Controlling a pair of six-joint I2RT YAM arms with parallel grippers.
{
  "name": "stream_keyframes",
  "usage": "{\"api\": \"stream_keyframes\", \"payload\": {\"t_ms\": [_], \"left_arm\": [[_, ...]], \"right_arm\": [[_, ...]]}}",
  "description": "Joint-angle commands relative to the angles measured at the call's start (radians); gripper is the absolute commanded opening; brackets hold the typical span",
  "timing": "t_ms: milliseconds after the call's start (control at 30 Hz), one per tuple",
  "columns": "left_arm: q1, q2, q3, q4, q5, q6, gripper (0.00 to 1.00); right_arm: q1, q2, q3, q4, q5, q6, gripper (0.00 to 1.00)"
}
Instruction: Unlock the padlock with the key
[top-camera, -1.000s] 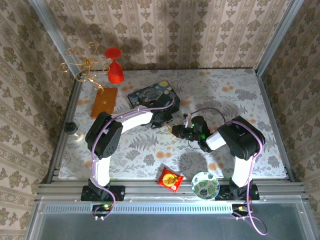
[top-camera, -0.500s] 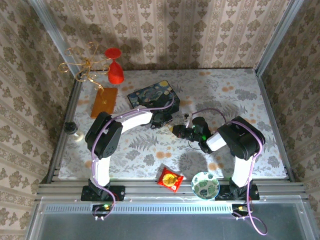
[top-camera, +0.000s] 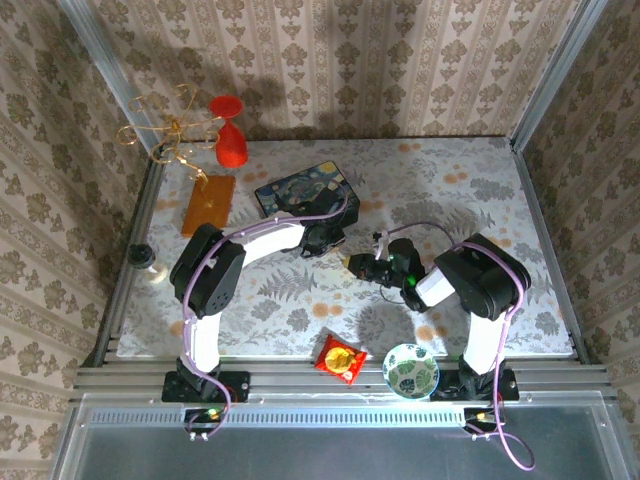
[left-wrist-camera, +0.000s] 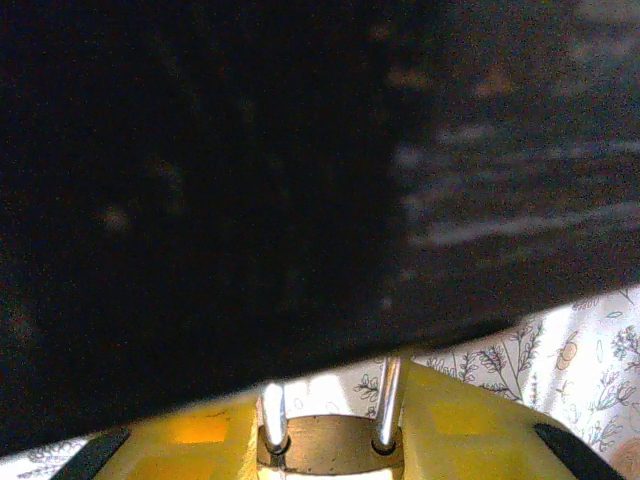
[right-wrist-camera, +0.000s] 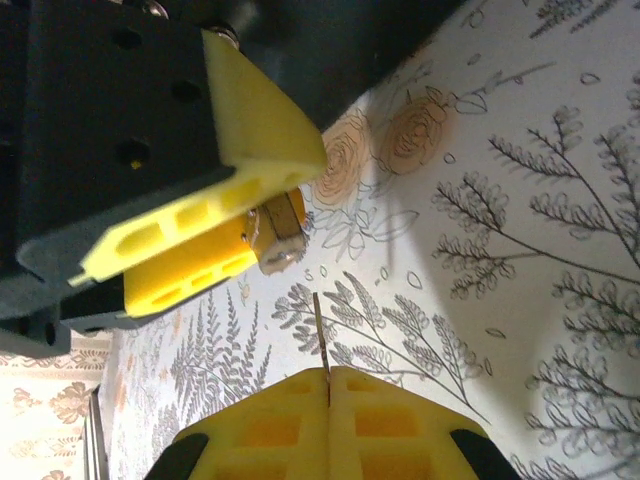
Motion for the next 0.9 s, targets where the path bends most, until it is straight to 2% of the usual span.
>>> {"api": "stream_keyframes", "payload": {"t_ms": [0,200,867], "left_arm": [[0.015,-0.075,0.005,0.039,0.005,-0.036,0.0],[0.023,-0.07,0.009,0.036,0.061,-0.096,0.0],[0.037,-0.067,0.011,0.081,0.118,-0.15,0.0]], "right_arm": [[-0.002,0.006,-0.014,0.081,0.034,0.007,0.0],[-0.003,0.061,-0.031,0.244,0.05,0.047,0.0],[-0.003,0.064,-0.01,0.242,0.063,0.048,0.0]]}}
